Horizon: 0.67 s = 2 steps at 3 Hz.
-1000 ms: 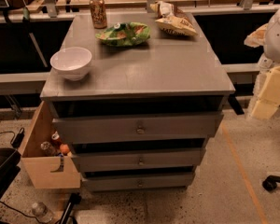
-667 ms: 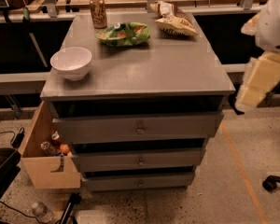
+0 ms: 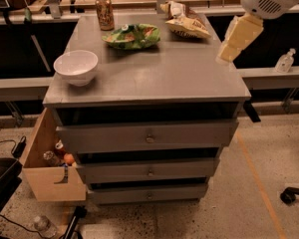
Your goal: Pick green rice chip bag
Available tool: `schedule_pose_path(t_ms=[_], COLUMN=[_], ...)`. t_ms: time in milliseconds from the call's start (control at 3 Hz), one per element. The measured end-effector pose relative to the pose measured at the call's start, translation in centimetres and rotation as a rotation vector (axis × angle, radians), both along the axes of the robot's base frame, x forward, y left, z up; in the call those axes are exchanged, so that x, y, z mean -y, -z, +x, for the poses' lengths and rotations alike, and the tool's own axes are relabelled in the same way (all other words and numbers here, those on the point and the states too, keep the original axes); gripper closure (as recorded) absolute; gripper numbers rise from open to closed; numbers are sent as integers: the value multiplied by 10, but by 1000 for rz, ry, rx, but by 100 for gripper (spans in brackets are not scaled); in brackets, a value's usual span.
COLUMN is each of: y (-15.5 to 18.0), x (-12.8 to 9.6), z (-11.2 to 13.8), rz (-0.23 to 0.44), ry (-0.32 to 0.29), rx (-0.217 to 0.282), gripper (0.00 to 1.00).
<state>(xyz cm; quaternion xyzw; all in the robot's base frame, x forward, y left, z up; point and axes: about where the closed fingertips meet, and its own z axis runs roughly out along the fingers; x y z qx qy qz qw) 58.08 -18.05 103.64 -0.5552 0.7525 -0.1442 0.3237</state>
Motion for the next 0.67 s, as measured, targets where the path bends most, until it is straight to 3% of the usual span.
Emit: schedule_pose_path(t_ms=[333,667], y=[-22,-41], x=[-19,-26], z=[46,63], rz=[64,77], ry=[-95,-120], rx=[161,257], gripper=[0,0])
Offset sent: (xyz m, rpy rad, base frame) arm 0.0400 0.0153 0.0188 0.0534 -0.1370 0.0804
